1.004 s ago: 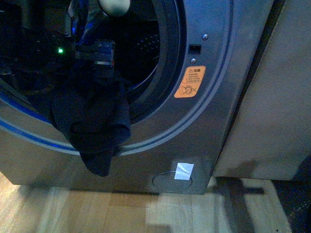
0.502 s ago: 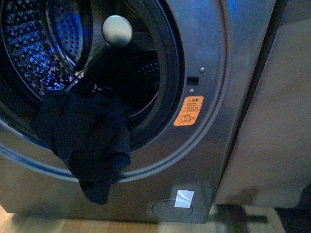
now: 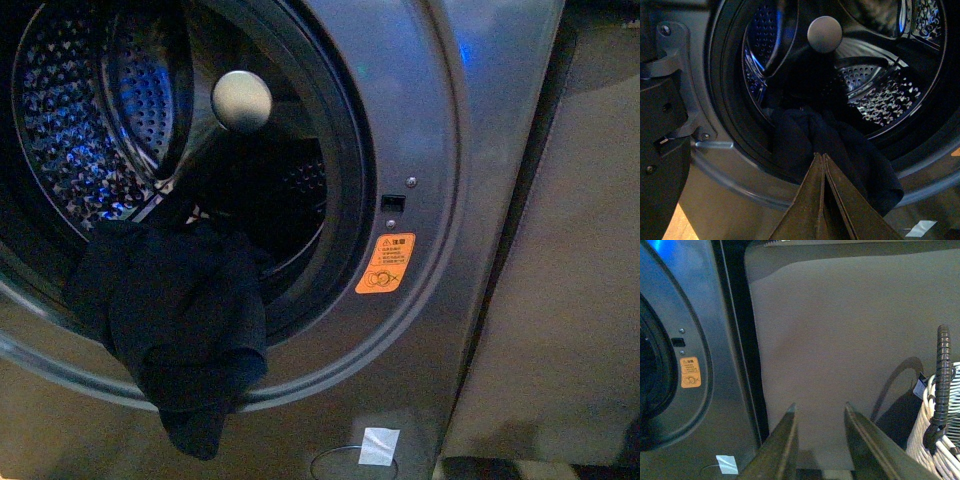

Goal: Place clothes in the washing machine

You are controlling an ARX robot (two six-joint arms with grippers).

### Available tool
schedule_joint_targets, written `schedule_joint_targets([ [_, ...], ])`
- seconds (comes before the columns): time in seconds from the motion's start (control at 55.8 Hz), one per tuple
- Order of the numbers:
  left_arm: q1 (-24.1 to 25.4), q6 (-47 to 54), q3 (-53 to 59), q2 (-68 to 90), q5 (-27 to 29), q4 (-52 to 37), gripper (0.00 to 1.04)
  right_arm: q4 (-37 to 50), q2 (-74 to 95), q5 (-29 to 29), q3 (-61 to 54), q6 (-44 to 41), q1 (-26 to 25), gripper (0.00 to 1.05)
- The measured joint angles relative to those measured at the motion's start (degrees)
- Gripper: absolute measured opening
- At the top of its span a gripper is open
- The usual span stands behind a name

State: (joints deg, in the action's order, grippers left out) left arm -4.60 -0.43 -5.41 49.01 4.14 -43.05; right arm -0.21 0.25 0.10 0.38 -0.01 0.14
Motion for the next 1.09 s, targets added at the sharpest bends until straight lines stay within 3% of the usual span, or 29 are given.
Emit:
schedule_joint_targets([
  [0.125, 4.1, 0.0, 1.6, -4.8, -3.7, 3.1, 0.04, 0.0, 0.0, 0.0, 0.0, 0.0, 0.0, 0.55],
  [0.197, 4.4, 0.0, 3.6, -5.6, -3.9, 1.1, 0.04, 0.0, 0.0, 0.0, 0.0, 0.0, 0.0, 0.7],
  [0.358, 4.5, 0.0, 4.3, -11.7, -4.2, 6.6, 0.04, 0.0, 0.0, 0.0, 0.0, 0.1, 0.0, 0.99],
  [1.093, 4.5, 0.0, 4.4, -34.7, -4.2, 28.5, 0.04, 0.0, 0.0, 0.0, 0.0, 0.0, 0.0, 0.97],
])
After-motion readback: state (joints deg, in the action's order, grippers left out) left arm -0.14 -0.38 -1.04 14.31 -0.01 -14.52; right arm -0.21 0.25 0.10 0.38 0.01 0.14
